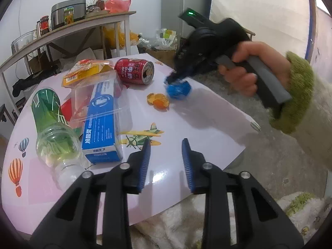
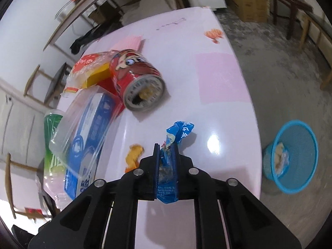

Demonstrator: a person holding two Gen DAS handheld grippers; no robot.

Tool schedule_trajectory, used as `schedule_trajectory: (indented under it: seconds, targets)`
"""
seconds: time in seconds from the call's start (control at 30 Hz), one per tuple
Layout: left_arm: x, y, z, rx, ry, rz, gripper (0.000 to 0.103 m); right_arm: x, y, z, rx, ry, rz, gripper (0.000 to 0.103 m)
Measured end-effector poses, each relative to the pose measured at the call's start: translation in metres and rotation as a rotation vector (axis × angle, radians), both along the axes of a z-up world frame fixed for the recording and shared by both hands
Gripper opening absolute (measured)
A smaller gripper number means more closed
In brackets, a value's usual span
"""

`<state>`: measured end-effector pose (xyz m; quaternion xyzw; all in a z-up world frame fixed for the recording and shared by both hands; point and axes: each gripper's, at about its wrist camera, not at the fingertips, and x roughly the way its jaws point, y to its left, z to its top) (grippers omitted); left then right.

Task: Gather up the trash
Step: 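Grasp the blue snack wrapper with the right gripper and lift it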

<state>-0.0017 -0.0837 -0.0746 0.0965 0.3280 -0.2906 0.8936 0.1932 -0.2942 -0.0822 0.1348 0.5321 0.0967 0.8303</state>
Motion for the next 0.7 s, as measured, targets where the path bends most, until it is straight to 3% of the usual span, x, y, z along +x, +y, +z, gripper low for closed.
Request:
schedule_trajectory:
  seconds: [0.17, 0.43, 0.57, 0.7]
  targets:
    - [0.004, 0.002, -0.004, 0.008, 0.024, 0.019, 0.018, 0.016, 0.024, -0.004, -0.063, 0.020, 0.119, 0.011]
    - [0.006, 0.011, -0.004, -0.001, 0.042, 0.038, 0.017, -0.020, 0.049, -0.005, -0.049, 0.070, 0.232, 0.010]
    - [0.005, 0.011, -0.005, -0.005, 0.046, 0.034, 0.017, -0.039, 0.048, -0.003, -0.015, 0.082, 0.230, 0.010]
    - [0.005, 0.010, -0.004, -0.001, 0.029, 0.036, 0.017, -0.050, 0.029, 0.004, -0.003, 0.051, 0.154, 0.010]
